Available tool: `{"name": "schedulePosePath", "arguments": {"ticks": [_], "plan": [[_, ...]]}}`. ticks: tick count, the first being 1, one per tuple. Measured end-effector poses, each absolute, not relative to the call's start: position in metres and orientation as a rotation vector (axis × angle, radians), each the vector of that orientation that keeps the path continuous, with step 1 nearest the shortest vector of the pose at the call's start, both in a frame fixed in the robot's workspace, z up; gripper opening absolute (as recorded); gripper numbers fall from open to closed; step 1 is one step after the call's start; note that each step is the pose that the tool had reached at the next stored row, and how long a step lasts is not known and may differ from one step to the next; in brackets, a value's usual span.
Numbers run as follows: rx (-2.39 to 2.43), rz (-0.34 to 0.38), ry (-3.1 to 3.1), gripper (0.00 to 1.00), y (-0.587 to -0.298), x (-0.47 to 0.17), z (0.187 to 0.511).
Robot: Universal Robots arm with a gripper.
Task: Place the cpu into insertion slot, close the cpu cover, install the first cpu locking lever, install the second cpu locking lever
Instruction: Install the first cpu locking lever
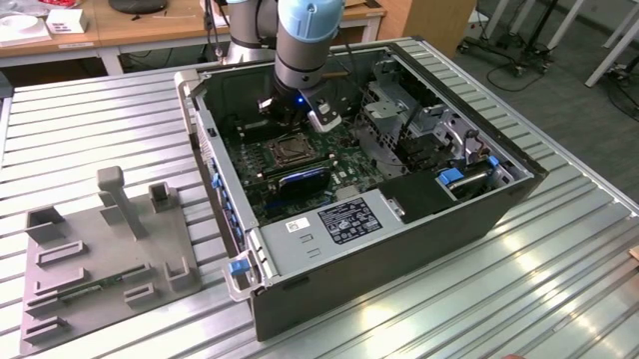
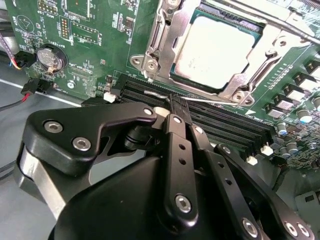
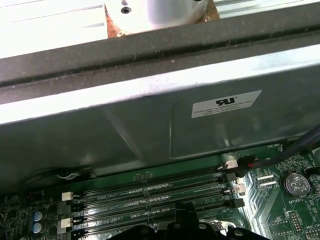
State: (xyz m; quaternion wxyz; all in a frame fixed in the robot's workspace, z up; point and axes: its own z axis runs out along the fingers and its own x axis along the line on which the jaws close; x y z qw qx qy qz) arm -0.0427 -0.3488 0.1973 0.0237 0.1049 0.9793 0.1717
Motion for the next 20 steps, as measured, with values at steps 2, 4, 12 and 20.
{"name": "schedulePosePath", "arguments": {"ticks": [2,4,12,20], "plan": [[0.325,0.522,3.031,0.10,-0.3481,-0.0428,0.1967],[0.325,0.516,3.032,0.10,-0.3471,-0.0428,0.1963],[0.326,0.512,3.032,0.10,-0.3408,-0.0428,0.1954],[0.326,0.512,3.032,0.10,-0.3399,-0.0428,0.1953]]}}
